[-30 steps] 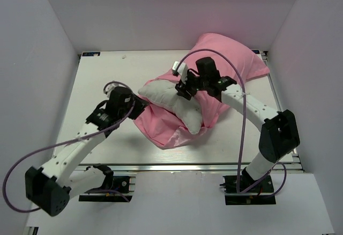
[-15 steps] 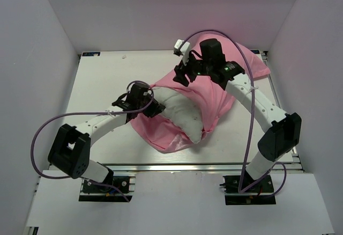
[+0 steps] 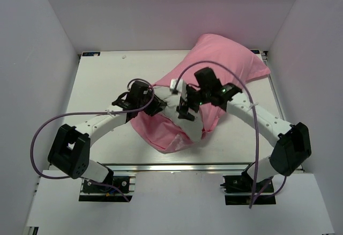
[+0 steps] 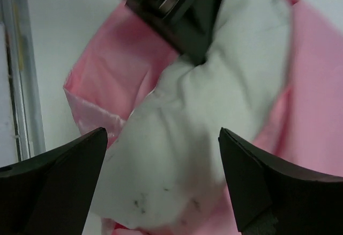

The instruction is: Put the pillow into the pillowcase

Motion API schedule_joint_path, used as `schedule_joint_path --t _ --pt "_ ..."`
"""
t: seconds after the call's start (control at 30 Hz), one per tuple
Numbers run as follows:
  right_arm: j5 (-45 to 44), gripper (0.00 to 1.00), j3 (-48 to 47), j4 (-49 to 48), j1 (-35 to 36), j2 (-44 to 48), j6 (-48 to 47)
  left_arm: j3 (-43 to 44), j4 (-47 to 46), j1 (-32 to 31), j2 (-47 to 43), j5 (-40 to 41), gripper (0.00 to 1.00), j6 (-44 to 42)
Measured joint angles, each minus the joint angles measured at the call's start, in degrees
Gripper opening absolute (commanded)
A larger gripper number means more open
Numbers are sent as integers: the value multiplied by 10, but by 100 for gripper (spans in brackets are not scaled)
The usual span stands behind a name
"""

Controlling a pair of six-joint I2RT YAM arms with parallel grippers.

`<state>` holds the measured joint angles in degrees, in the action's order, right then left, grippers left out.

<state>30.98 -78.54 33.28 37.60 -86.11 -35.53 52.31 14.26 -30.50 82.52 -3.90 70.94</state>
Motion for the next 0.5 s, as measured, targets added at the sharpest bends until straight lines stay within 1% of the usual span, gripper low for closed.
schedule_joint_path --t 0.07,0.17,0.23,0.37,0.4,0.43,0.47,0.5 --pt "-59 89 70 -39 36 19 0 6 -2 1 4 0 48 -2" --pt "-136 90 147 -107 85 23 2 10 -3 6 4 0 48 -5" --pt "-181 90 164 -146 99 9 4 11 -4 8 4 -1 48 -7" --pt "-277 89 160 -235 101 -46 9 11 -10 10 4 0 47 -8" --pt "-299 87 160 -257 102 -61 9 11 -11 11 4 0 47 -8" --pt "-321 77 160 -280 102 -75 8 11 -12 12 4 0 47 -9" --pt "-338 71 160 -302 102 -87 6 11 -14 12 4 0 47 -9" --pt "-353 62 160 -321 101 -100 6 11 -15 12 3 0 47 -8"
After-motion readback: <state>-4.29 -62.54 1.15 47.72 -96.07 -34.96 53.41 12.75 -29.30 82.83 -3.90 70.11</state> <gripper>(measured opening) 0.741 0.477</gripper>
